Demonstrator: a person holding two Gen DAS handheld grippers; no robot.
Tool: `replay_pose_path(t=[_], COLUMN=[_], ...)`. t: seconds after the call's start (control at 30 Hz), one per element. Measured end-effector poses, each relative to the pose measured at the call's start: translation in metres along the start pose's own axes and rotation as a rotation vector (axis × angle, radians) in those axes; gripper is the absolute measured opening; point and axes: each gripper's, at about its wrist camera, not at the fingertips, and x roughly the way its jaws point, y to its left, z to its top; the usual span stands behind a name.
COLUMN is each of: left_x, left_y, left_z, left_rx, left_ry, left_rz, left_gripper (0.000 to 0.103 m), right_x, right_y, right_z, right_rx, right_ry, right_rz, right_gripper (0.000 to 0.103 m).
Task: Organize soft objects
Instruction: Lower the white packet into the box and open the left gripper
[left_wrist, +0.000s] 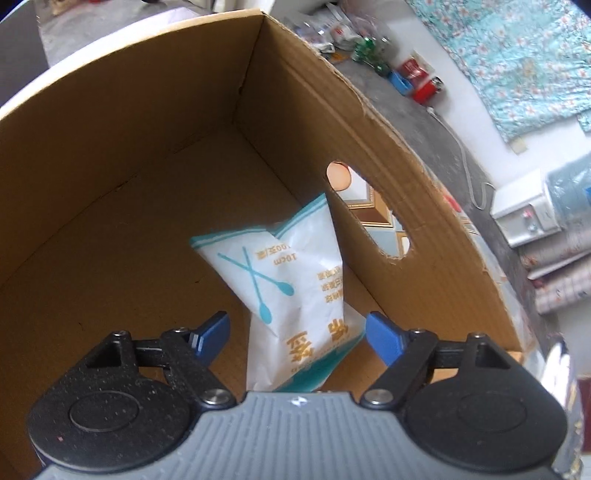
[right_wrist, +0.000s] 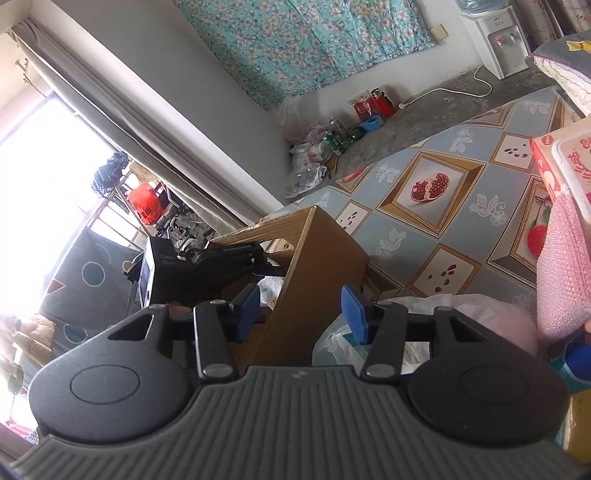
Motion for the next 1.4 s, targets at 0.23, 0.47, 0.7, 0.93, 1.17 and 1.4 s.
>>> replay_pose_path(t=[0.23,0.47,0.7,0.93,1.17,1.4], left_x=[0.003,-0.007,-0.012,-0.005,0.007,-0.008], left_y=[-0.011,-0.005,-0.006,-0.031,-0.045,-0.035], left_z=[-0.011,-0.01,-0.021,-0.037,-0.032,-0.015], left_rx=[0.161,0.516,0.935,1.166,1.135,0.922], left_ry=[-0.011,0.029,0.043,0.059,-0.006,-0.016], left_rz=[0.063,0.083,0.032,-0.068,-0.098,-0.176], left_gripper=[0.049,0.044,0.043,0.045,0.078,0.063], right_x=[-0.002,-0.001,0.0,0.004,0.003,-0.008], right_y=[-0.008,-0.012,-0.014,-0.015,-0.016,-0.017], right_z=[-0.003,-0.003,-0.003,-0.002,-0.002,-0.002], right_rx=[0.019,0.02,0.016,0.013,0.006,0.013], right_ry=[0.008,0.013,0.028,0.034,0.034,0.012], right_rz=[-0.002,-0.002,-0.01,-0.036,-0.051,-0.061], right_gripper=[0.05,0.05,0.051,0.051,0.053,0.053])
